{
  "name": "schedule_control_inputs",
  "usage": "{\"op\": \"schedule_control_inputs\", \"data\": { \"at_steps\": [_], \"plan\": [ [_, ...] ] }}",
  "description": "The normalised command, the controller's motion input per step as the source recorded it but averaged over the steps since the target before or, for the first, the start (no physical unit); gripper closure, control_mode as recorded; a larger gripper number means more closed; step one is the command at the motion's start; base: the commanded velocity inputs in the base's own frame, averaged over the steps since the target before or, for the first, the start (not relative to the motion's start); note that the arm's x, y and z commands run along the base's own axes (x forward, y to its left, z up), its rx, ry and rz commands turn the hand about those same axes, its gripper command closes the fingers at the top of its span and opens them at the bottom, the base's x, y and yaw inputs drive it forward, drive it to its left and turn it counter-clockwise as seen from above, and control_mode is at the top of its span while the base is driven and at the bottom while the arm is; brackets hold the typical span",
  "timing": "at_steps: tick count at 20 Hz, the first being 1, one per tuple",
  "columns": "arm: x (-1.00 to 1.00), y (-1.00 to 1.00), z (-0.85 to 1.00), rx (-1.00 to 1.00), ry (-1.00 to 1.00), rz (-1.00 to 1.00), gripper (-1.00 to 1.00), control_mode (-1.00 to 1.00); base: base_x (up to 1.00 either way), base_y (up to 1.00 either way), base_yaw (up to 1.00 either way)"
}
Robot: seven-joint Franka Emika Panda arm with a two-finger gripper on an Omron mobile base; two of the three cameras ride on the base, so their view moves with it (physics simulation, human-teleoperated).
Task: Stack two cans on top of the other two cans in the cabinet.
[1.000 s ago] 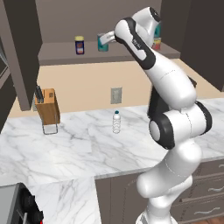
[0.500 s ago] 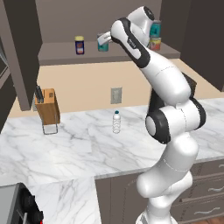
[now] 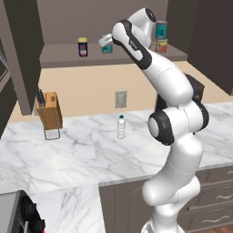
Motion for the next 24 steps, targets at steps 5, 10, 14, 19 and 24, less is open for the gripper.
{"op": "schedule_control_inputs", "data": {
  "at_steps": [5, 10, 14, 19, 24],
  "plan": [
    [0.15, 0.05, -0.02, 0.0, 0.0, 0.0, -1.0, -1.0, 0.0, 0.0, 0.0],
    [0.0, 0.03, 0.0, 0.0, 0.0, 0.0, 1.0, -1.0, 0.0, 0.0, 0.0],
    [-0.11, 0.0, 0.0, 0.0, 0.0, 0.0, 1.0, -1.0, 0.0, 0.0, 0.0],
    [-0.23, 0.02, 0.14, 0.01, -0.03, 0.0, 1.0, -1.0, 0.0, 0.0, 0.0],
    [-0.26, 0.1, 0.25, 0.04, -0.09, 0.0, 1.0, -1.0, 0.0, 0.0, 0.0]
  ]
}}
